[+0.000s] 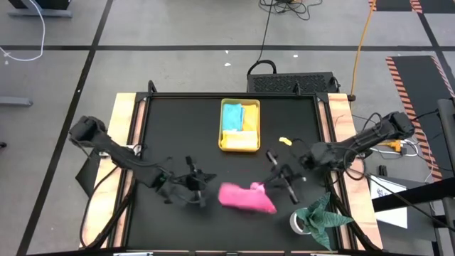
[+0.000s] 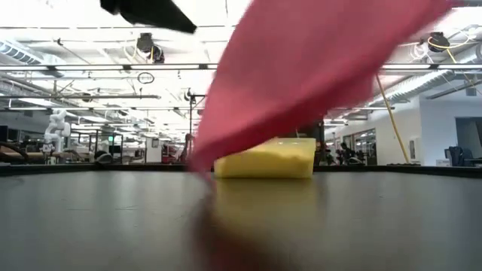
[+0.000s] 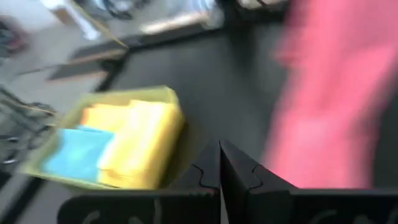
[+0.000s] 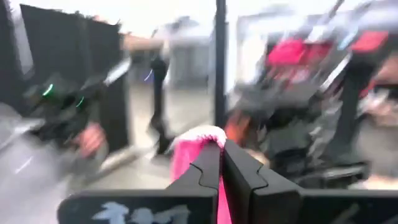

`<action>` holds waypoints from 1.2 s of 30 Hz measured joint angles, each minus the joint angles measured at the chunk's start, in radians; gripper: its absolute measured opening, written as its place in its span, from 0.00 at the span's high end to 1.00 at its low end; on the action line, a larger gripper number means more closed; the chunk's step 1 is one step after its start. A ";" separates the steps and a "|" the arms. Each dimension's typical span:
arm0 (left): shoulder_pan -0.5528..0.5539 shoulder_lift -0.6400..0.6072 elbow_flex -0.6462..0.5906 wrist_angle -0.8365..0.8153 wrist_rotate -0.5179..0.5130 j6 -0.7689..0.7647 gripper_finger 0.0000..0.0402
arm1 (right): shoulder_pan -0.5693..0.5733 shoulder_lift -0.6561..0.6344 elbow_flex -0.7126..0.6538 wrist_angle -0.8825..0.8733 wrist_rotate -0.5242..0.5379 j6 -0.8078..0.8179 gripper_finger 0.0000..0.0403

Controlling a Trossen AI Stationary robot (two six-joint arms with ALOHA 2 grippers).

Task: Fold microfiber towels
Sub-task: Fold the pink towel

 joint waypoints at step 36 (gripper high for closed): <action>0.245 0.403 -0.247 0.960 0.472 0.281 0.72 | -0.289 0.237 -0.101 -0.135 0.380 0.043 1.00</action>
